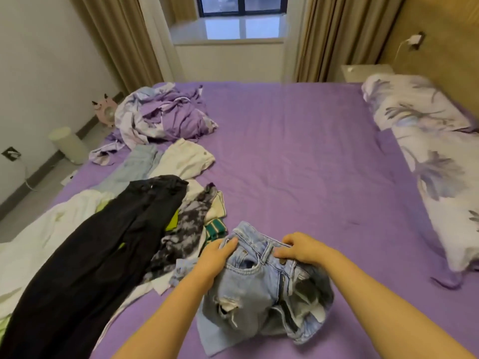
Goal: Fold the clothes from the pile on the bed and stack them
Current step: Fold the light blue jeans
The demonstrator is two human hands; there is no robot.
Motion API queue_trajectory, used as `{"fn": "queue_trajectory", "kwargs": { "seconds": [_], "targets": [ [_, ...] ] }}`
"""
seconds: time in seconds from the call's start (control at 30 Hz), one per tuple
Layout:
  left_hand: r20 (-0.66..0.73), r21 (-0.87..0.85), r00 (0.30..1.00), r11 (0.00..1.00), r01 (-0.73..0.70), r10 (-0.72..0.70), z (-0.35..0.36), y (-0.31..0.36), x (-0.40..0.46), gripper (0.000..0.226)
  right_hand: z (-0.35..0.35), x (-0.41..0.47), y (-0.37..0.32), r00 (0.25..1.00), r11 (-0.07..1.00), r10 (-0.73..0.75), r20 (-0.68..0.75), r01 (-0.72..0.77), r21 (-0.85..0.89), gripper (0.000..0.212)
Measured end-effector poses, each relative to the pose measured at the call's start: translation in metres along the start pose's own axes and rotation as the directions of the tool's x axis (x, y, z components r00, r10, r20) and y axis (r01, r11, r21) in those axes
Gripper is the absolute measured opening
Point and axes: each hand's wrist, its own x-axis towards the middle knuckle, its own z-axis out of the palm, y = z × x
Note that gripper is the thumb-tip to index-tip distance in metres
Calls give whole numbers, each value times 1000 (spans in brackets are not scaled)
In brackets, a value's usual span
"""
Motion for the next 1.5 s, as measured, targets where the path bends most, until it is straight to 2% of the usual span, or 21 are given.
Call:
{"fn": "queue_trajectory", "kwargs": {
  "seconds": [0.1, 0.2, 0.3, 0.33, 0.37, 0.43, 0.5, 0.6, 0.67, 0.77, 0.83, 0.93, 1.0, 1.07, 1.13, 1.2, 1.27, 1.3, 1.4, 1.43, 1.5],
  "targets": [
    [-43, 54, 999, 999, 6, -3, -3, -35, 31, 26, 35, 33, 24, 994, 990, 57, -98, -44, 134, 9],
    [-149, 81, 988, 995, 51, -39, -8, -67, 65, 32, 68, 59, 50, 978, 957, 143, -154, -97, 272, 16],
    [-214, 192, 972, 971, 142, -100, -10, -94, 98, 21, 96, 78, 75, 977, 956, 188, -100, -159, 245, 37],
    [-219, 258, 970, 952, 163, -107, -10, -101, 107, 24, 104, 82, 82, 978, 959, 197, -73, -177, 220, 47],
    [-227, 364, 970, 916, 171, -91, -9, -109, 114, 35, 112, 86, 89, 978, 962, 201, -57, -187, 200, 57],
    [-235, 615, 971, 781, 108, 51, -4, -125, 122, 45, 123, 94, 100, 976, 974, 211, -59, -205, 99, 73],
    [-135, 692, 974, 721, -37, 180, 7, -136, 125, 35, 130, 101, 107, 968, 970, 228, -107, -236, -63, 73],
    [94, 628, 978, 751, -202, 185, 30, -144, 126, 19, 131, 108, 111, 955, 949, 195, -222, -241, -204, 43],
    [221, 596, 960, 755, -273, 172, 43, -145, 130, 23, 133, 105, 113, 953, 947, 164, -255, -224, -229, 27],
    [393, 544, 910, 765, -345, 132, 58, -138, 142, 38, 130, 94, 121, 938, 922, 174, -300, -262, -285, 23],
    [496, 581, 867, 726, -368, 43, 64, -132, 151, 49, 128, 86, 127, 936, 911, 187, -298, -278, -303, 24],
    [564, 690, 820, 600, -405, -95, 68, -126, 160, 56, 124, 79, 125, 939, 919, 225, -261, -294, -263, 28],
    [519, 735, 852, 545, -404, -68, 69, -121, 161, 42, 119, 80, 121, 935, 928, 254, -249, -308, -211, 28],
    [378, 693, 924, 643, -325, 59, 69, -116, 162, 25, 111, 85, 116, 926, 950, 281, -254, -305, -63, 25],
    [232, 551, 965, 801, -232, 120, 68, -108, 166, 21, 101, 93, 113, 900, 937, 328, -287, -273, 217, 15],
    [252, 433, 962, 877, -207, 103, 69, -101, 168, 39, 90, 102, 109, 852, 833, 424, -306, -234, 501, 16],
    [331, 485, 941, 843, -233, 70, 72, -102, 159, 59, 86, 107, 109, 835, 727, 472, -282, -187, 661, 27],
    [328, 529, 939, 804, -270, 100, 74, -105, 151, 57, 87, 107, 110, 841, 725, 462, -283, -174, 666, 32],
    [290, 538, 915, 743, -398, 280, 90, -119, 112, 22, 97, 99, 118, 854, 821, 417, -311, -208, 531, 46],
    [317, 512, 914, 766, -389, 252, 98, -122, 98, 16, 103, 95, 121, 854, 844, 407, -323, -216, 492, 47],
    [404, 500, 902, 789, -358, 153, 120, -127, 73, 23, 112, 86, 129, 841, 872, 403, -362, -233, 430, 45]
  ]
}}
